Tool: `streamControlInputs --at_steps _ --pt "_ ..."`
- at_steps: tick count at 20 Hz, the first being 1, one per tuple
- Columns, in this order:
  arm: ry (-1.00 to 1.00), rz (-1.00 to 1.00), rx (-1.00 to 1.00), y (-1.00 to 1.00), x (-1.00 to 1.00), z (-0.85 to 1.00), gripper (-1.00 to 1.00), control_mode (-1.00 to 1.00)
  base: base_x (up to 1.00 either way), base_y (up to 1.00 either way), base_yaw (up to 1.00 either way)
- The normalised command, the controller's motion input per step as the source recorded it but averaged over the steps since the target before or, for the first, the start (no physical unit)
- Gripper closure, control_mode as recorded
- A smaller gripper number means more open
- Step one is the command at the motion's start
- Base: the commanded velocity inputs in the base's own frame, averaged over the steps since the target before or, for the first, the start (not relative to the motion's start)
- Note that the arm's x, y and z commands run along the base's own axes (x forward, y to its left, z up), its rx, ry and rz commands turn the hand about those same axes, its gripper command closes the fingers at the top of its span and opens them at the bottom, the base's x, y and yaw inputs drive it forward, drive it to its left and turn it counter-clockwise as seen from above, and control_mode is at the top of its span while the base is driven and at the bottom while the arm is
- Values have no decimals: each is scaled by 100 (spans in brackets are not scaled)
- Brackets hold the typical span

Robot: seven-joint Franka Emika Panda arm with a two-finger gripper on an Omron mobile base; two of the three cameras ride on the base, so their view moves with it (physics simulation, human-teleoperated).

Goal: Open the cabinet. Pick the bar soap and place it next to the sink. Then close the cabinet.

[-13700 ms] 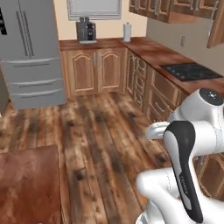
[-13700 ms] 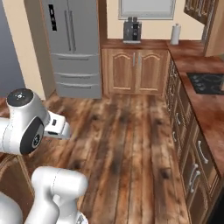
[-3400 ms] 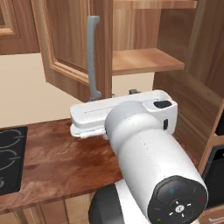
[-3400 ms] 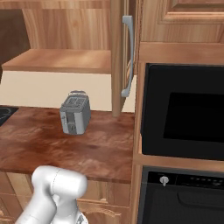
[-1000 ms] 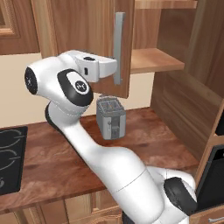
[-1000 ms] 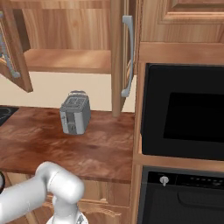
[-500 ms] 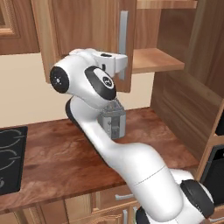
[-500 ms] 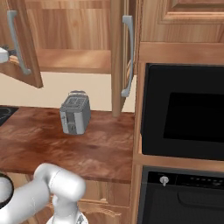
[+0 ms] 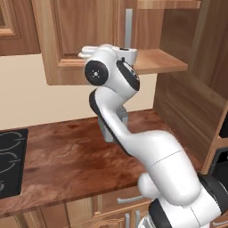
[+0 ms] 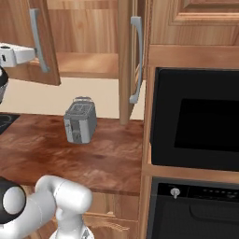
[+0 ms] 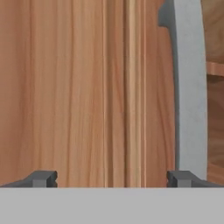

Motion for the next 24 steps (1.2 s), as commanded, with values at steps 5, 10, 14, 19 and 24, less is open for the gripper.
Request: streamControlInputs --at_steps 5,10,14,19,24 --pt "2 22 0 -36 67 0 -100 -100 0 0 0" --pt "3 22 0 -30 66 0 -100 -100 0 0 0" --pt "5 21 0 -27 60 0 -100 -100 0 0 0" --pt "10 20 0 -26 48 0 -100 -100 0 0 0" --pt "12 17 0 -15 -28 2 -100 -100 0 0 0"
